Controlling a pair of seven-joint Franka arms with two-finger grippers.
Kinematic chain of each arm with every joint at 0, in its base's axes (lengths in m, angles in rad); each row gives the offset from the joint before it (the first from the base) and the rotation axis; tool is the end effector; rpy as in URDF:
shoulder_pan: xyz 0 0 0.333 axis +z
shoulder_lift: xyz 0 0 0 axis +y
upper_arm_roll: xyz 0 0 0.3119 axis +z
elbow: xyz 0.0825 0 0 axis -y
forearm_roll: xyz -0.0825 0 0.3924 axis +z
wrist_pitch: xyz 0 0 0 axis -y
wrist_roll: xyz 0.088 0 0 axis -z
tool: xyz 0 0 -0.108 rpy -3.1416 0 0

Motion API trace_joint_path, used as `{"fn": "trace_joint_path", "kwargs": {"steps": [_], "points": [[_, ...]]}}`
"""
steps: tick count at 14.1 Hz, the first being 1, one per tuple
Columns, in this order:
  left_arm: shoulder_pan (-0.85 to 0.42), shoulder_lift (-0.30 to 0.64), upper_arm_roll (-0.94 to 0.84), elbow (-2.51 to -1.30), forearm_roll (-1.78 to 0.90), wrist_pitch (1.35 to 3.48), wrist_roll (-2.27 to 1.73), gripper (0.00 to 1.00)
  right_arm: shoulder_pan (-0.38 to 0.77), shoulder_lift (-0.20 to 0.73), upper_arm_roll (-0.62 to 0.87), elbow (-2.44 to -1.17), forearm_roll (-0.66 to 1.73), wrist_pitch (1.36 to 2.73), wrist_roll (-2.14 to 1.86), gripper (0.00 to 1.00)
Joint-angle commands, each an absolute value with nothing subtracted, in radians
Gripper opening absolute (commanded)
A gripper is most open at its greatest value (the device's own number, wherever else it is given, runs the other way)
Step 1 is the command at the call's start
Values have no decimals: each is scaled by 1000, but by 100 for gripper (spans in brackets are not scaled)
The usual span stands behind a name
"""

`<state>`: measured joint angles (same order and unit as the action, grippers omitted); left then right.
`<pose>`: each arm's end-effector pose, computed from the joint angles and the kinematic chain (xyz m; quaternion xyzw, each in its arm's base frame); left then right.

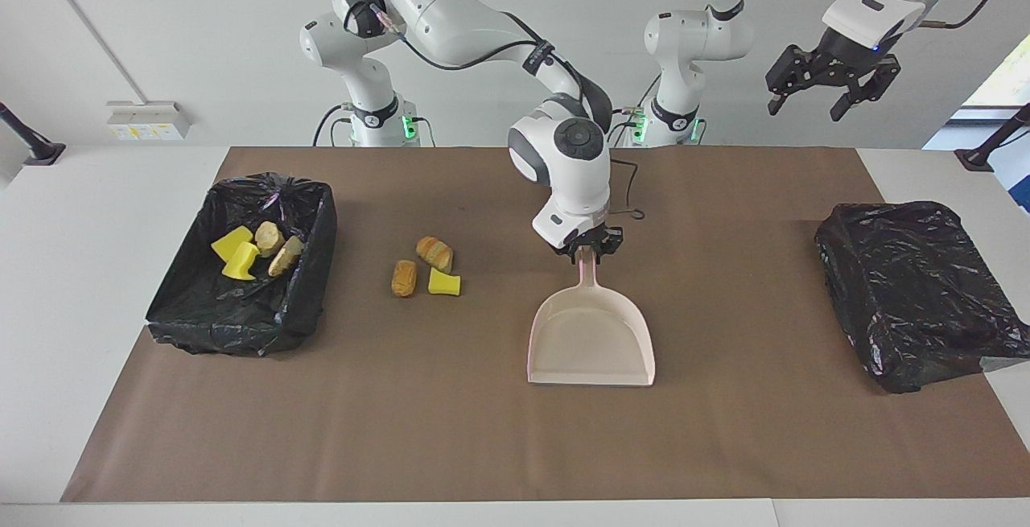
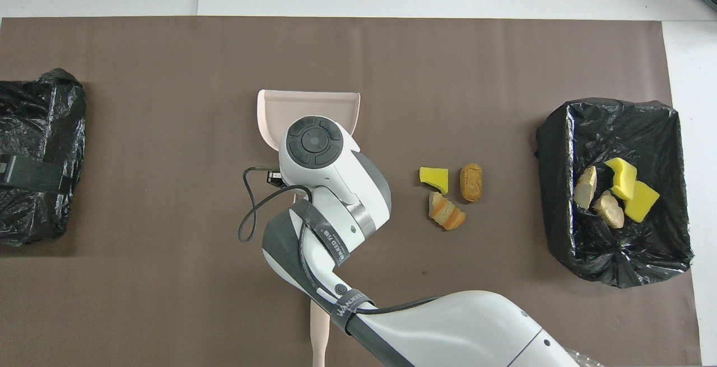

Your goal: Sweep and dump trash in bin

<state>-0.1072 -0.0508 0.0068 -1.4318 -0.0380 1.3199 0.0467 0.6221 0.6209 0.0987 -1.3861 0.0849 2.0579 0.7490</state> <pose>0.5145 -0.0565 0.6907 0.9963 -0.0776 -0.0310 0.0179 0.5566 0.4762 0.3464 -0.9965 0.0428 0.0248 0.0671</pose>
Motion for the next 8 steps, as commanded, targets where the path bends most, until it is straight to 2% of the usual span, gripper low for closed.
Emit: {"fn": "trace_joint_path", "kwargs": {"steps": [1,6,8], "points": [[-114,-55,12,-1424,-17,1325,49,100,611,542,106,-1385,69,1941,770,100],[-114,-55,12,-1424,-17,1325,49,100,517,368,104,-1413,164,1677,715,100],[-114,-55,12,-1424,-18,1325,49,100,529,255,106,-1515,184,1631,735,100]]}}
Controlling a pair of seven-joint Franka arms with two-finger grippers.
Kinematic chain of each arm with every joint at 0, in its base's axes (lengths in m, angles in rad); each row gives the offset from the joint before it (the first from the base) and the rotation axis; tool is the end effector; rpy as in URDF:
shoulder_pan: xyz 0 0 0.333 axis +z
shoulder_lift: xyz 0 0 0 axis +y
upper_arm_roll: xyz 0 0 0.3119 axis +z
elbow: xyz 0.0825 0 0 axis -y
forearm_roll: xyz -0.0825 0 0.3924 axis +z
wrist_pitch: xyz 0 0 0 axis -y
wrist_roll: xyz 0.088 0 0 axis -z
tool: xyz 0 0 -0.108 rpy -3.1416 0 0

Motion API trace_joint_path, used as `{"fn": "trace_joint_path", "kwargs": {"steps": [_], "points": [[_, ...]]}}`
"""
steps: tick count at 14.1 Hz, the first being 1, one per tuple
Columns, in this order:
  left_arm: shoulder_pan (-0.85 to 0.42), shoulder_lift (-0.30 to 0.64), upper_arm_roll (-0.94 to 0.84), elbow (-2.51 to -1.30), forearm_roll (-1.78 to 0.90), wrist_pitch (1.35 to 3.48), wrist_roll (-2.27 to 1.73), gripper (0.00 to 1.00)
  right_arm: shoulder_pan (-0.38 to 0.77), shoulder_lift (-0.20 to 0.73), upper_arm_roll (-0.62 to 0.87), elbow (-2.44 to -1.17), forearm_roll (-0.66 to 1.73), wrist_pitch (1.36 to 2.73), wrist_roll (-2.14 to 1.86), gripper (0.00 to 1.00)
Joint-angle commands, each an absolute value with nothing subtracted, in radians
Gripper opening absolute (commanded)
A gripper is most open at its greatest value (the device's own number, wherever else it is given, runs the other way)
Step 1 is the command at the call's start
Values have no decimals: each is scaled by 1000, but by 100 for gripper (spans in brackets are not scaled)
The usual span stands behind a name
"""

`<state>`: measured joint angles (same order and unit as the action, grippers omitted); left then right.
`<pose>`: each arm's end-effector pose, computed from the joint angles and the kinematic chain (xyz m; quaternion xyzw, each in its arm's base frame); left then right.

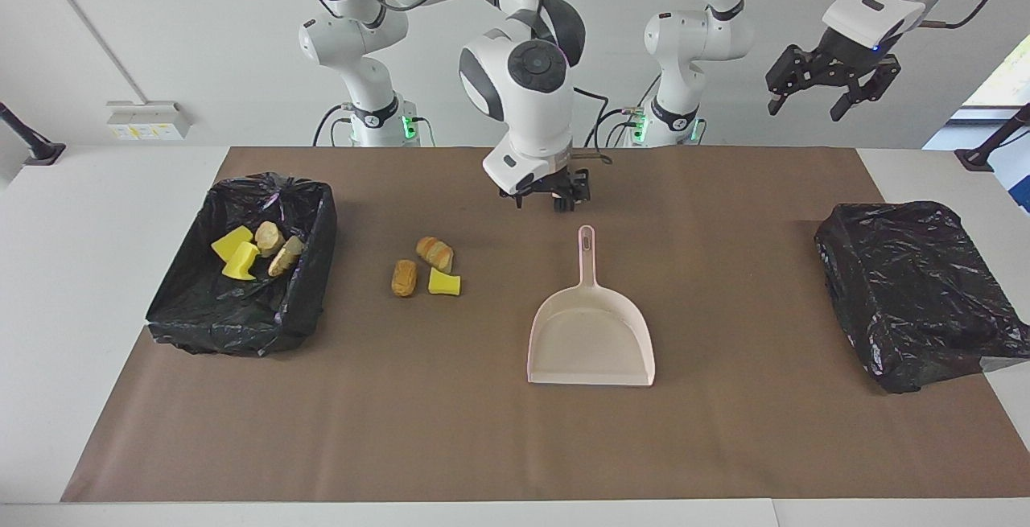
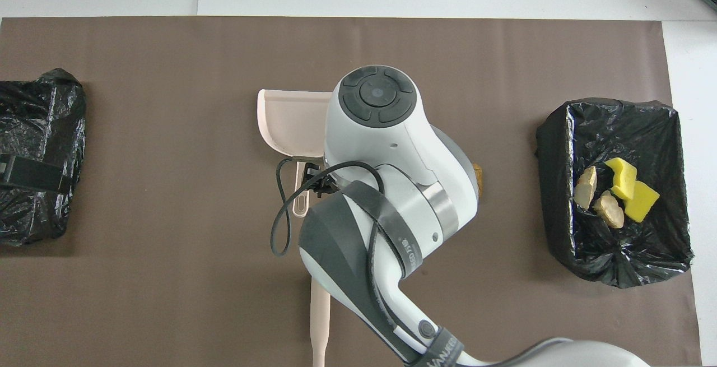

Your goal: Sweep and dump trash in bin

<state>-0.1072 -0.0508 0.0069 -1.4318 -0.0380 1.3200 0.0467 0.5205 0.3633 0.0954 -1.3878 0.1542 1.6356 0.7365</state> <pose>0.5145 -0.0565 0.6907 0.9963 -0.0775 -0.0310 0.0179 0.5382 0.3885 0.4912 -0.9914 0.0714 0.1027 0.0374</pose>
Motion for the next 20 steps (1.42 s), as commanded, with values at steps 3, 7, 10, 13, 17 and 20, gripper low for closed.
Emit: {"fn": "trace_joint_path", "kwargs": {"steps": [3,7,10,13,17,20], "points": [[-114,-55,12,-1424,-17,1324,49,100,596,86,106,-1756,242,1658,742,100],[-133,-54,-6,-1422,-14,1318,35,100,722,-138,107,-2108,342,1845,831,100],[-190,-49,-41,-1468,-18,1437,-63,100,808,-138,107,-2183,359,1922,871,100],[-287,6,-41,-1548,-17,1586,-95,100,894,-126,107,-2272,359,2052,922,100],[-371,156,-41,-1552,20,1722,-232,100,981,-39,107,-2316,423,2250,965,100],[-451,253,-41,-1612,20,1888,-372,100,1020,-37,107,-2347,426,2260,972,100]]}}
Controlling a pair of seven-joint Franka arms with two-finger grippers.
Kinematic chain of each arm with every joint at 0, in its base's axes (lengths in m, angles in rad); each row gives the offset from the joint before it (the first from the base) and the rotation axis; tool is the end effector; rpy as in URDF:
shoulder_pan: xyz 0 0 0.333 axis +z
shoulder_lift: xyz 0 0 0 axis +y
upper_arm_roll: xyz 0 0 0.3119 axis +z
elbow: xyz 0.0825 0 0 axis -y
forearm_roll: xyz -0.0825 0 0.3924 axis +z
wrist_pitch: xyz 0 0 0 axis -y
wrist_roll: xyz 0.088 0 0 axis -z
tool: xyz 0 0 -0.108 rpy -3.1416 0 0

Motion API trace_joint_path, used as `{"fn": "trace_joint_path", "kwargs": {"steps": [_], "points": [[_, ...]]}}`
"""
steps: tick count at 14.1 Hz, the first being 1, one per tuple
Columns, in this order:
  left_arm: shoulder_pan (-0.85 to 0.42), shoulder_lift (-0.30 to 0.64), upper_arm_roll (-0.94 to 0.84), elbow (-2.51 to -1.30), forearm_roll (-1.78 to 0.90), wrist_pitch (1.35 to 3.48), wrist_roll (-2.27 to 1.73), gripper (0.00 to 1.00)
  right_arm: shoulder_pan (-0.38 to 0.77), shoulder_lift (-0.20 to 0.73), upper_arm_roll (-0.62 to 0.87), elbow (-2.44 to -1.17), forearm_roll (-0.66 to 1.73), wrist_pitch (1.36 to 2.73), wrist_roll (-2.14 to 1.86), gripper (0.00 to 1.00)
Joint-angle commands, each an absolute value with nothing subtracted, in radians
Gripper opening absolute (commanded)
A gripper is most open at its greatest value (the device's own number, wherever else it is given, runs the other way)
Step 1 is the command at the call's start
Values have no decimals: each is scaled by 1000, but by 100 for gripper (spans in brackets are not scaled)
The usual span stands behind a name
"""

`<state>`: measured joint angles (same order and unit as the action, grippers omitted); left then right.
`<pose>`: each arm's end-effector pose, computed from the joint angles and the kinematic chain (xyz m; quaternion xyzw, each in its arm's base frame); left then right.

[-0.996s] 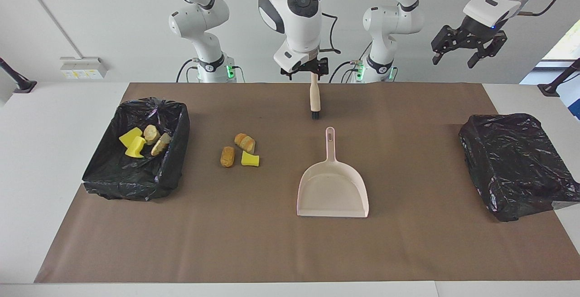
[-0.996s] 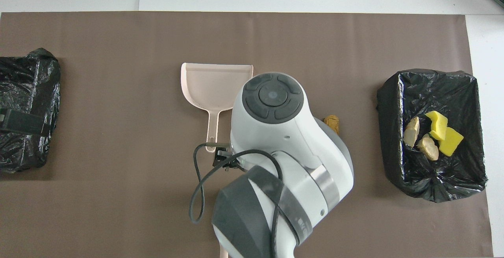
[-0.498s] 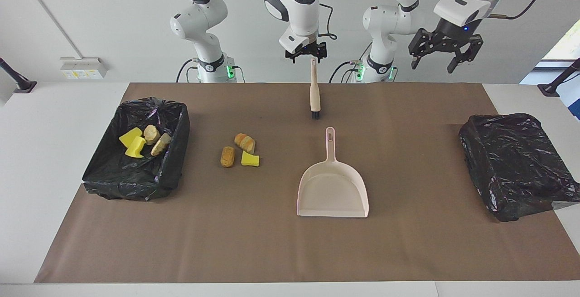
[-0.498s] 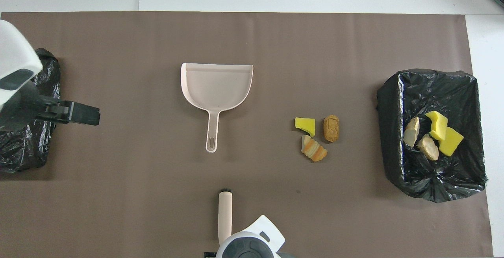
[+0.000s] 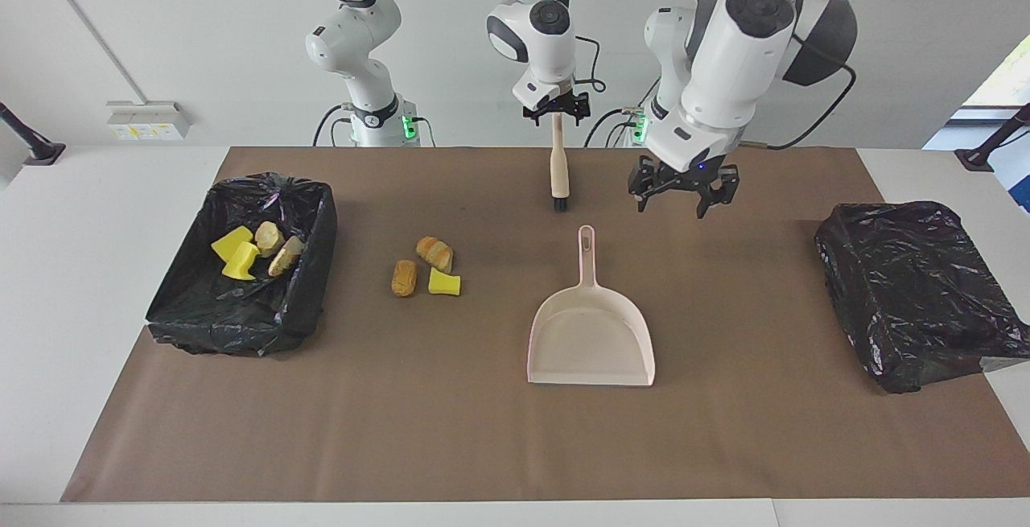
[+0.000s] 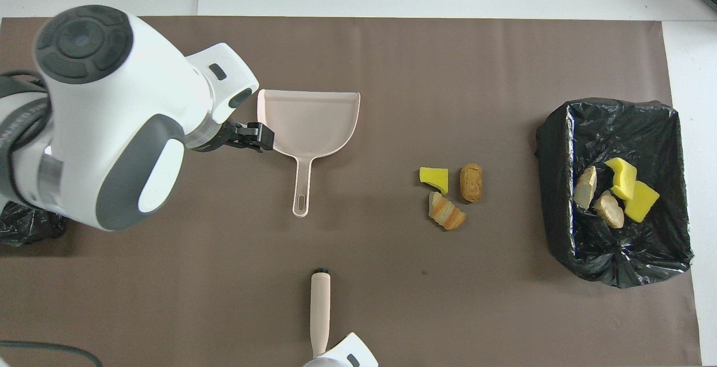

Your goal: Sweep and dump trash in bin

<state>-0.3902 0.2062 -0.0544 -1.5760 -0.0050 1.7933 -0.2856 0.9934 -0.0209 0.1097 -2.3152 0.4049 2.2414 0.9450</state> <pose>0.5740 -0.2709 0.5129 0.9969 -0.0783 0.0025 0.0095 0.2187 0.4592 0.3378 -0.9865 0.0514 0.1442 0.0575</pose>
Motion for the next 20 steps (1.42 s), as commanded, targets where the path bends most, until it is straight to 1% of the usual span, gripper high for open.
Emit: {"fn": "trace_joint_path", "kwargs": {"steps": [1,4,5,6,7,9,11,12,13,15,16,18,20], "points": [[-460,271,-41,-1646,20,1943,-403,100,1022,-50,107,-2370,428,2258,977,100],[-482,273,-41,-1758,21,2069,-443,100,1043,-71,107,-2395,439,2261,997,100],[-491,278,-41,-1781,21,2097,-443,100,1043,-69,107,-2395,439,2263,999,93],[-492,279,-43,-1820,21,2143,-443,100,1043,-68,107,-2393,440,2266,999,81],[-508,279,-41,-1859,21,2189,-443,100,1043,-66,107,-2393,439,2266,1000,62],[-509,279,-43,-1884,21,2215,-440,100,1045,-63,107,-2385,440,2279,1015,0],[-518,299,-43,-1885,21,2224,-442,100,1045,-52,107,-2384,439,2331,1061,0],[-520,301,-41,-1884,21,2230,-442,96,1045,-49,106,-2381,437,2330,1072,0],[-519,301,-41,-1881,21,2229,-442,80,1043,-48,106,-2375,430,2324,1074,0],[-515,302,-43,-1878,21,2233,-434,33,1042,-58,103,-2373,416,2307,1080,0],[-517,311,-41,-1879,21,2235,-434,27,1035,-77,100,-2372,407,2269,1081,0],[-518,311,-41,-1876,21,2227,-433,27,1008,-147,95,-2367,368,2160,1080,0],[-508,311,-41,-1867,21,2212,-431,11,944,-248,97,-2367,325,2027,1068,0]]}}
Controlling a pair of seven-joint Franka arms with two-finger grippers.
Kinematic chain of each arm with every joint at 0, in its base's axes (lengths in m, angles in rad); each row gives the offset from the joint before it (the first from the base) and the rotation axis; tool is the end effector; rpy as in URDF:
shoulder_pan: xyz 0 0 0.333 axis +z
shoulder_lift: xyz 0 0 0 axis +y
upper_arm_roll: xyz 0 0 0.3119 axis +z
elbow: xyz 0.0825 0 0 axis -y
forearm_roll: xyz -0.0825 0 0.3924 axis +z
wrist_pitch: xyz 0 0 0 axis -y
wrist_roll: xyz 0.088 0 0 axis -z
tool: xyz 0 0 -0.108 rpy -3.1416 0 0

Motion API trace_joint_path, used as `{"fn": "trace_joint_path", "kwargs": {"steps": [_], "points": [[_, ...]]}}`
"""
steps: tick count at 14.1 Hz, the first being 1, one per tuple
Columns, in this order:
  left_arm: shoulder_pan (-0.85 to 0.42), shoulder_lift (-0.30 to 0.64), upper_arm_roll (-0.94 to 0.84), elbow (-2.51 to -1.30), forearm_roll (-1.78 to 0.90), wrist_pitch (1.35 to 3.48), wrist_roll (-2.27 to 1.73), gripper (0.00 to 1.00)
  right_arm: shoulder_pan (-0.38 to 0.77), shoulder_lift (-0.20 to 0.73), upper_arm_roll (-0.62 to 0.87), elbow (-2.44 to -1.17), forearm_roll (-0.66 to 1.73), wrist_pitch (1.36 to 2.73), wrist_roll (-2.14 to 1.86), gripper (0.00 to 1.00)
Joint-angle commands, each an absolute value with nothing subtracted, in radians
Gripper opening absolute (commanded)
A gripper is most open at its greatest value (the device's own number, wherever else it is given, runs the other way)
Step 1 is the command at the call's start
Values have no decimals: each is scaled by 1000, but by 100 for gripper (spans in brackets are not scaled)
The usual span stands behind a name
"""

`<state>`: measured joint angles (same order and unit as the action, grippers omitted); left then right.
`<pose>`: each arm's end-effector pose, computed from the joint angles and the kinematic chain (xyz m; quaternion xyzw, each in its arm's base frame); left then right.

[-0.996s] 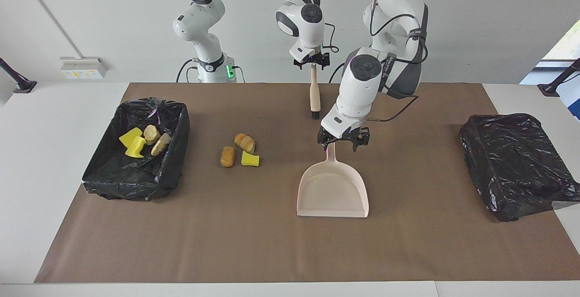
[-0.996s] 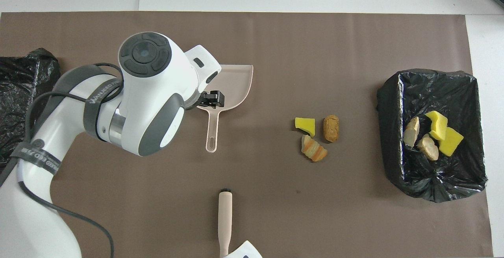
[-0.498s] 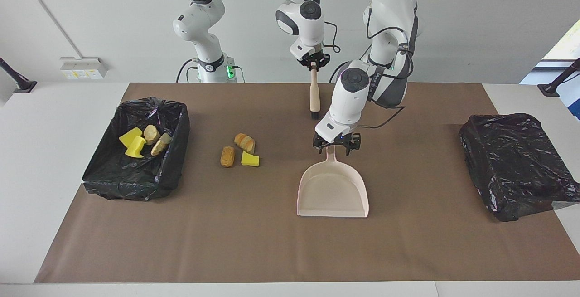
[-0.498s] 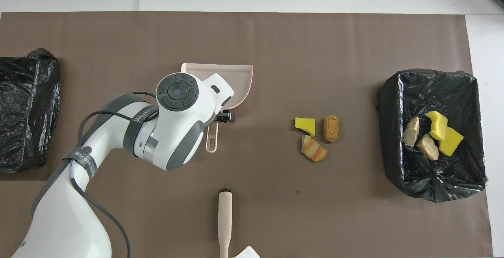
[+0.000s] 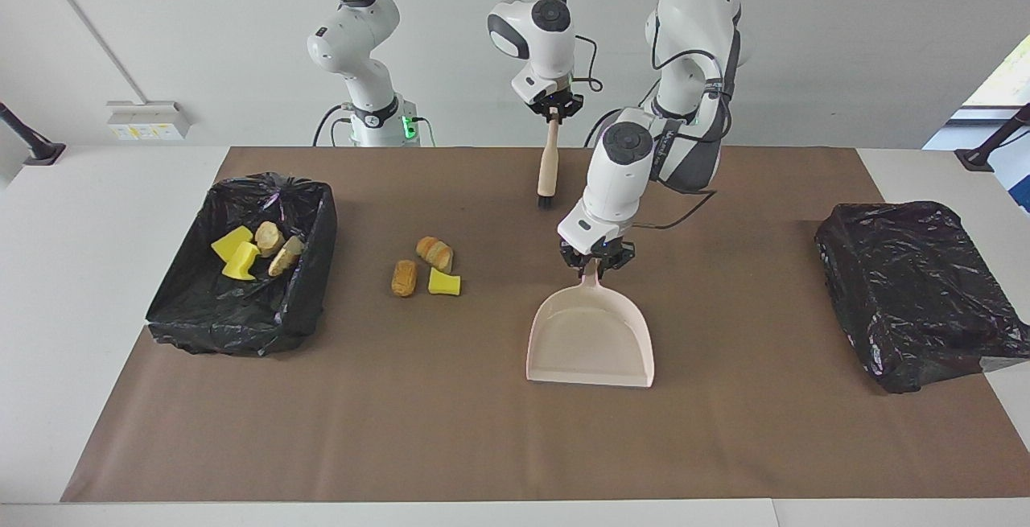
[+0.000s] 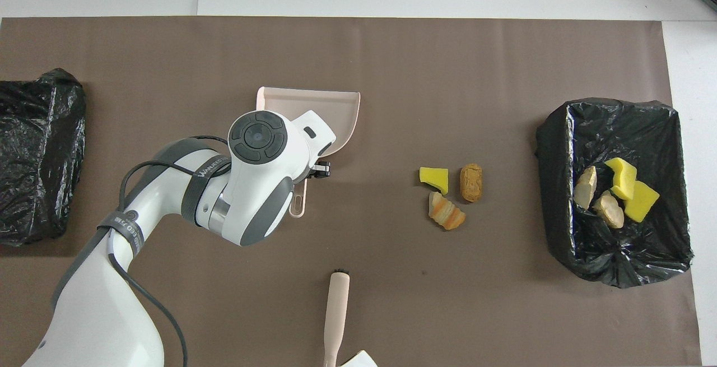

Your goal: Sweep and dump trash in bin

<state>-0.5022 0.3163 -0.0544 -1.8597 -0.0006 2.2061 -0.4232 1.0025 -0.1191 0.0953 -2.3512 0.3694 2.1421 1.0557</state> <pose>0.5412 -0.3346 0.3433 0.9977 -0.0650 0.0094 0.0149 0.2070 0.4388 0.3630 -0.9848 0.0861 0.1478 0.0298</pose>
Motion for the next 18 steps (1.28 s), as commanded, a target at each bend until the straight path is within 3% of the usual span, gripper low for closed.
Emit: {"fn": "trace_joint_path", "kwargs": {"steps": [1,2,5,8,10,13,15,18], "points": [[-506,307,-41,-1867,21,2197,-431,7,915,-293,97,-2368,309,1963,1051,0],[-499,293,-31,-1864,21,2165,-426,1,885,-331,97,-2368,270,1891,1023,0],[-463,244,-26,-1844,31,2028,-228,0,783,-380,97,-2368,220,1746,909,0],[-413,192,-26,-1841,63,1884,208,0,602,-377,98,-2365,21,1614,710,0],[-396,201,-26,-1833,60,1922,499,0,490,-338,100,-2364,-122,1655,510,0],[-393,230,-26,-1832,75,1944,564,0,323,-247,101,-2361,-294,1767,318,0],[-391,244,-26,-1818,110,1944,645,0,281,-166,101,-2359,-330,1836,321,0],[-426,230,-32,-1850,110,1959,689,0,253,-127,103,-2365,-336,1858,327,0]]}}
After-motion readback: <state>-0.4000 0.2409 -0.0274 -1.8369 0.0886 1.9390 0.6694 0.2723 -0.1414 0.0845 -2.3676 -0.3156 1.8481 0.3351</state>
